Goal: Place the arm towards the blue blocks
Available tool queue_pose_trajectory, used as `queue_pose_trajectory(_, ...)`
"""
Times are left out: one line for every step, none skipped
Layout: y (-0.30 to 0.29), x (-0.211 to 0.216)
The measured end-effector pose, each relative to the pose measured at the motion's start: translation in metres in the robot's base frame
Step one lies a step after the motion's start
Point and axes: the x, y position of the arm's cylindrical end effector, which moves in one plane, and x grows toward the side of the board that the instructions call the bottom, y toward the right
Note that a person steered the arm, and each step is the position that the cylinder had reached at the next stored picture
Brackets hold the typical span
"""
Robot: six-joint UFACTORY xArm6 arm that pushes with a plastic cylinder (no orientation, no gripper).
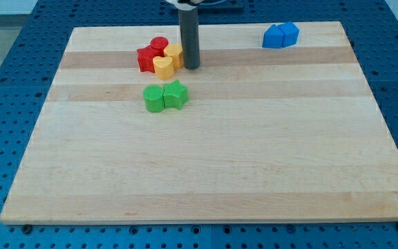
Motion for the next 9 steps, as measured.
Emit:
queue_pose_trajectory(0.034, 0.011)
queue_pose_trajectory(0.086, 0.026)
queue_pose_trajectory(0.141, 0.043)
queue_pose_trajectory(0.215, 0.049)
queue_pose_trajectory(0.291, 0.049)
queue_pose_trajectory(0.343, 0.026)
queue_pose_trajectory(0.355, -0.02)
queue_pose_trajectory(0.348, -0.071)
queue_pose_trajectory(0.312, -0.102)
